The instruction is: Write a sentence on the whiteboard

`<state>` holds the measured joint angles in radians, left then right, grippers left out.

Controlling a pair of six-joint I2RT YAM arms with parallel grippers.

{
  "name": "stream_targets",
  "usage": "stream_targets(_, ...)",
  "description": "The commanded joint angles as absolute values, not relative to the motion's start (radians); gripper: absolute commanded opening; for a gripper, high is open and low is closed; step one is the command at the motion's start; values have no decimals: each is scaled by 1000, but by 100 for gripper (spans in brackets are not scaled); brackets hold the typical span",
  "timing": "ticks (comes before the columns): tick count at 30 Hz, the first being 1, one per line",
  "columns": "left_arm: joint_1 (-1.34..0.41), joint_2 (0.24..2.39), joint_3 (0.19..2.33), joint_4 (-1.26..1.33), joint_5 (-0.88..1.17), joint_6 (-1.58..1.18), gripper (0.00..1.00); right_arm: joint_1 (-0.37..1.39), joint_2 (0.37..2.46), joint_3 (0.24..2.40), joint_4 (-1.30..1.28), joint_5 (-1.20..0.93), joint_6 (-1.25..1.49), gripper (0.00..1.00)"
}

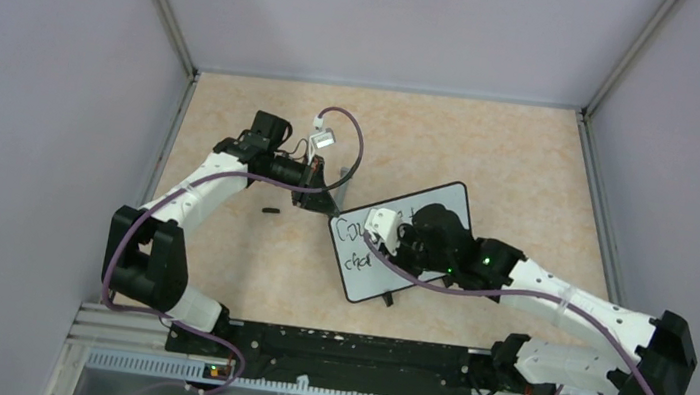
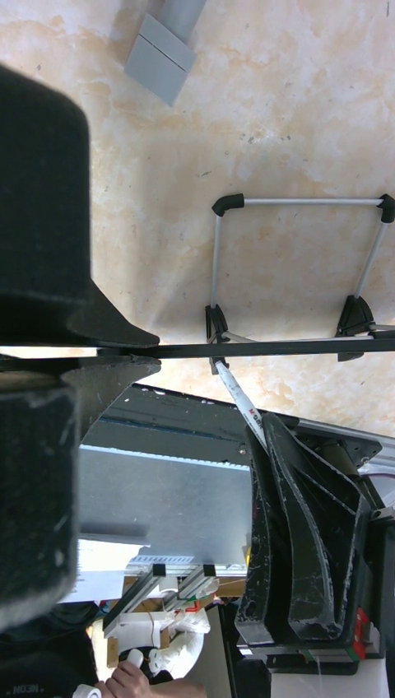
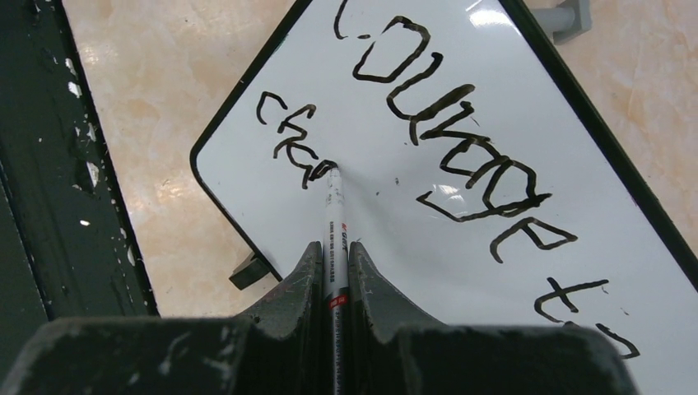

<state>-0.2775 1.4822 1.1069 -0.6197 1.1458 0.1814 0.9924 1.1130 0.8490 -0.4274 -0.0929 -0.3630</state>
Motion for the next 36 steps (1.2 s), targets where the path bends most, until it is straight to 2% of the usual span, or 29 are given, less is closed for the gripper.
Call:
stream_targets(1, -290, 1503, 1104, -611, 1130, 203, 0, 954, 1074, 860, -412, -17, -374, 0)
stream_targets(24, -290, 1509, 1107, -611, 1128, 203, 0, 987, 1091, 843, -500, -131, -402, 0)
stream_targets(29, -290, 1507, 1106, -609, 1129, 204, 0, 980, 1015, 861, -489, -111, -373, 0)
stream_targets(36, -290, 1506, 1107, -609, 1132, 202, 0, 965, 1036, 854, -461, -24, -356, 0)
